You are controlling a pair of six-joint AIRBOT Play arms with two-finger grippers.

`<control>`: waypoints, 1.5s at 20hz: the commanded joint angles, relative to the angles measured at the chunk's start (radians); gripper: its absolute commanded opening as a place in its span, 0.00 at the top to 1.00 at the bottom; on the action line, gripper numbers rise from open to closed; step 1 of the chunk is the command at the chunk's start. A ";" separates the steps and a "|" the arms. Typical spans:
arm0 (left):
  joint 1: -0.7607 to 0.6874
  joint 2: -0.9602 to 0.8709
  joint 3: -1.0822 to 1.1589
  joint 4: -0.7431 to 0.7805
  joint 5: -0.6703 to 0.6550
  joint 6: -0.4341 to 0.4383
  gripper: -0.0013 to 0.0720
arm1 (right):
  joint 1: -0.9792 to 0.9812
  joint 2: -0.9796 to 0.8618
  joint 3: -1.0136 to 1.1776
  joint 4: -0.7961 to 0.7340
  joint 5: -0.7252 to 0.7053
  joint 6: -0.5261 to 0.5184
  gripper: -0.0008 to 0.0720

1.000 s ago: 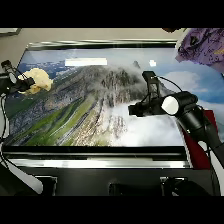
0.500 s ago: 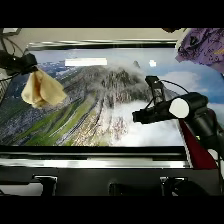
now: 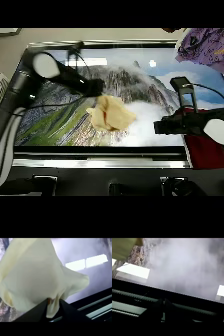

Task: Fold the clothes and pants, and hang the long-sleeved shirts on hangers.

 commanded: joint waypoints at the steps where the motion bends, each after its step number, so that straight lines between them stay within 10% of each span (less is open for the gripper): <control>1: -0.101 -0.094 -0.087 -0.001 0.083 -0.034 0.11 | 0.000 0.045 -0.001 -0.042 0.024 0.005 0.89; 3: -0.072 -0.109 -0.087 -0.002 0.049 0.014 0.02 | 0.000 0.045 -0.001 -0.061 -0.008 0.035 0.87; 6: 0.046 -0.053 -0.087 -0.002 0.000 0.091 0.02 | -0.008 0.045 -0.007 -0.327 -0.019 0.182 0.36; 9: 0.199 -0.010 -0.087 -0.002 -0.053 0.169 0.02 | -0.213 0.041 -0.148 -0.192 -0.135 0.205 0.42; 15: 0.396 -0.010 -0.087 -0.002 -0.070 0.190 0.02 | -0.727 -0.162 -0.495 0.701 -0.196 -0.259 0.37; 30: 0.436 -0.064 -0.088 -0.002 -0.068 0.190 0.02 | -0.758 -0.539 -0.510 0.818 -0.351 -0.517 0.33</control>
